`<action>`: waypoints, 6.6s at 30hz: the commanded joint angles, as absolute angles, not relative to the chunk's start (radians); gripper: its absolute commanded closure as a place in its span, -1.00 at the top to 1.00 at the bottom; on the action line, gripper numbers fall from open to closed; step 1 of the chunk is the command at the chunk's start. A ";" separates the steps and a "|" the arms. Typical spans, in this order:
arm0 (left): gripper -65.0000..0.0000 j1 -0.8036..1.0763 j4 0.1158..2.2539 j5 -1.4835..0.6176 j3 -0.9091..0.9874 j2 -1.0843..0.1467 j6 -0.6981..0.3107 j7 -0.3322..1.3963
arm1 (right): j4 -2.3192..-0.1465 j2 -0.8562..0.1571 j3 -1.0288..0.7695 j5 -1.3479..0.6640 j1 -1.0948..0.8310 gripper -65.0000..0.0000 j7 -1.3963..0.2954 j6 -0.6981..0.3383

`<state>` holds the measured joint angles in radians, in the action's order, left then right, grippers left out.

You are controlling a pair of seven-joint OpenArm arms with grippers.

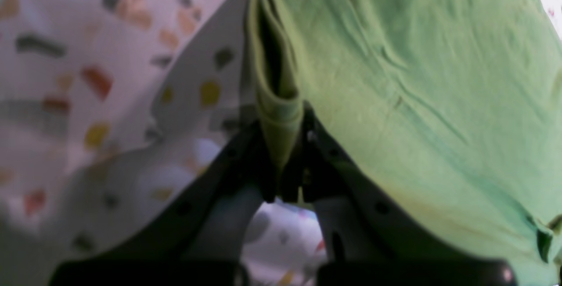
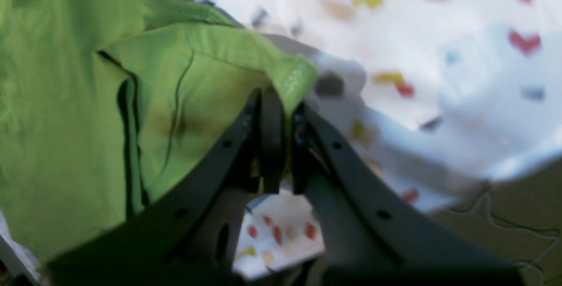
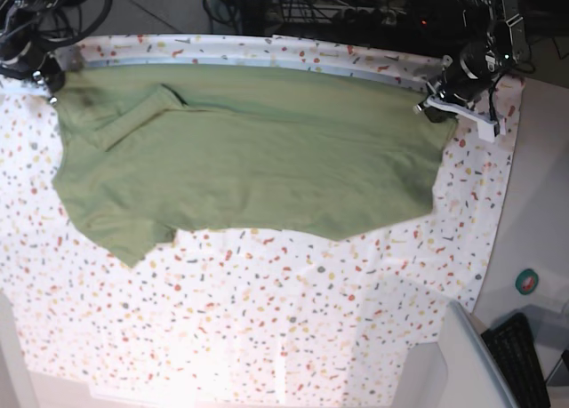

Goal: Layout the t-shirt on the table in an organized manner, then fold the t-shirt properly
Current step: 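Pull the shirt edge away from the hem with both grippers, then release the shirt and grasp its hem corners with both grippers, then fold the hem corner held by the left gripper over toward the collar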

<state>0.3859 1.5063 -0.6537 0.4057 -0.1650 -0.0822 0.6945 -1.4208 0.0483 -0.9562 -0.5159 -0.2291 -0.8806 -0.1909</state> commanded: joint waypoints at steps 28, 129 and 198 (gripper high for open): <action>0.67 0.381 1.580 -0.654 0.573 -0.171 -0.081 0.671 | -1.524 0.041 -1.043 -0.527 -0.246 0.27 -0.831 -0.191; -1.00 -0.150 1.187 -0.538 0.179 -0.302 -0.087 0.673 | -0.469 -0.364 0.136 -0.521 0.479 -1.00 -0.289 -0.183; 0.42 -0.269 1.468 -0.334 -0.406 -0.555 -0.698 1.127 | -0.469 -0.348 0.137 -0.521 0.483 -1.00 -0.291 -0.183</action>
<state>-0.2485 1.4487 -0.3511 -0.4175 -0.5400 -0.6903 1.1309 -0.4625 -0.3401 0.1413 -0.5167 0.4648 -0.2810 -0.1802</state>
